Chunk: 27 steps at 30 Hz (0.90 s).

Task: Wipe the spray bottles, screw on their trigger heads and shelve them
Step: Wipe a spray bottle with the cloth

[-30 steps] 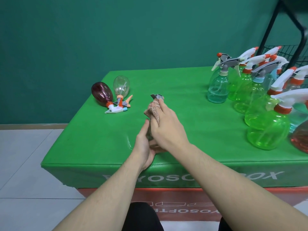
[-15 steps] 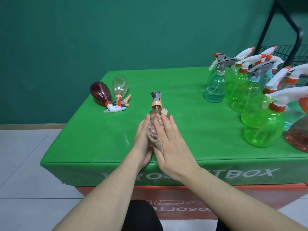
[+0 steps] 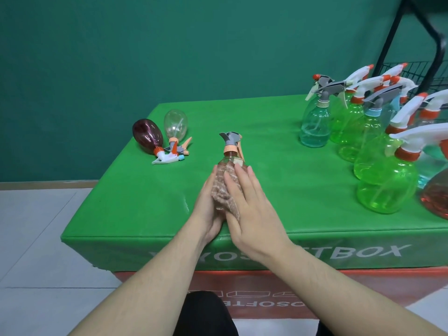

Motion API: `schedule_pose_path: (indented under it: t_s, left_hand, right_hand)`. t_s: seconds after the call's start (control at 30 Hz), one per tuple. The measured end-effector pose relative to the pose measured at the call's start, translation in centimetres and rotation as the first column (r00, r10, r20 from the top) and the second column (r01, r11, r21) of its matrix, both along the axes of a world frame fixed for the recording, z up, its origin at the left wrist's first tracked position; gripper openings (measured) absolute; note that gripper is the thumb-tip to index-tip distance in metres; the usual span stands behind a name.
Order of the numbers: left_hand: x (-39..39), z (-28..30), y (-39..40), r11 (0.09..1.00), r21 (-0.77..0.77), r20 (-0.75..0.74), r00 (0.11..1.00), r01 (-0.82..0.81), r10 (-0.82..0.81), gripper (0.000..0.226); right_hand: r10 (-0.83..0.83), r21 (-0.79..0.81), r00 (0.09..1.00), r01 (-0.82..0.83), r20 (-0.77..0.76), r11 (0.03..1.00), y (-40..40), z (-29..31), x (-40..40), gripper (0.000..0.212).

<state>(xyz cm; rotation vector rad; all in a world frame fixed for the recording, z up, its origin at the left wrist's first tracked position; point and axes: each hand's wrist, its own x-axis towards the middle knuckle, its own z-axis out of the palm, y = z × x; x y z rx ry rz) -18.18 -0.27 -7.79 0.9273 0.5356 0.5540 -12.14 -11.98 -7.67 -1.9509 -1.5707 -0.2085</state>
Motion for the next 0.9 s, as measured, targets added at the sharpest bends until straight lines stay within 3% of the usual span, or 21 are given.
schedule_pose_path:
  t_s: [0.1, 0.4, 0.77, 0.9]
  left_hand:
    - [0.2, -0.1, 0.1, 0.999, 0.031, -0.011, 1.0, 0.004, -0.003, 0.044]
    - [0.1, 0.5, -0.1, 1.0, -0.014, -0.045, 0.999, -0.008, 0.007, 0.046]
    - [0.1, 0.0, -0.1, 0.995, -0.075, 0.027, 0.997, -0.071, 0.073, 0.042]
    - [0.1, 0.2, -0.2, 0.995, -0.085, 0.046, 0.997, -0.054, 0.059, 0.052]
  right_hand:
    - [-0.031, 0.016, 0.998, 0.032, -0.057, 0.999, 1.5, 1.5, 0.6, 0.069]
    - [-0.101, -0.021, 0.953, 0.099, -0.285, 0.995, 5.4, 4.8, 1.7, 0.062]
    - [-0.047, 0.0, 0.991, 0.047, -0.126, 0.999, 3.2, 2.4, 0.8, 0.07]
    - [-0.007, -0.05, 0.996, 0.002, -0.086, 0.999, 1.4, 1.0, 0.0, 0.07]
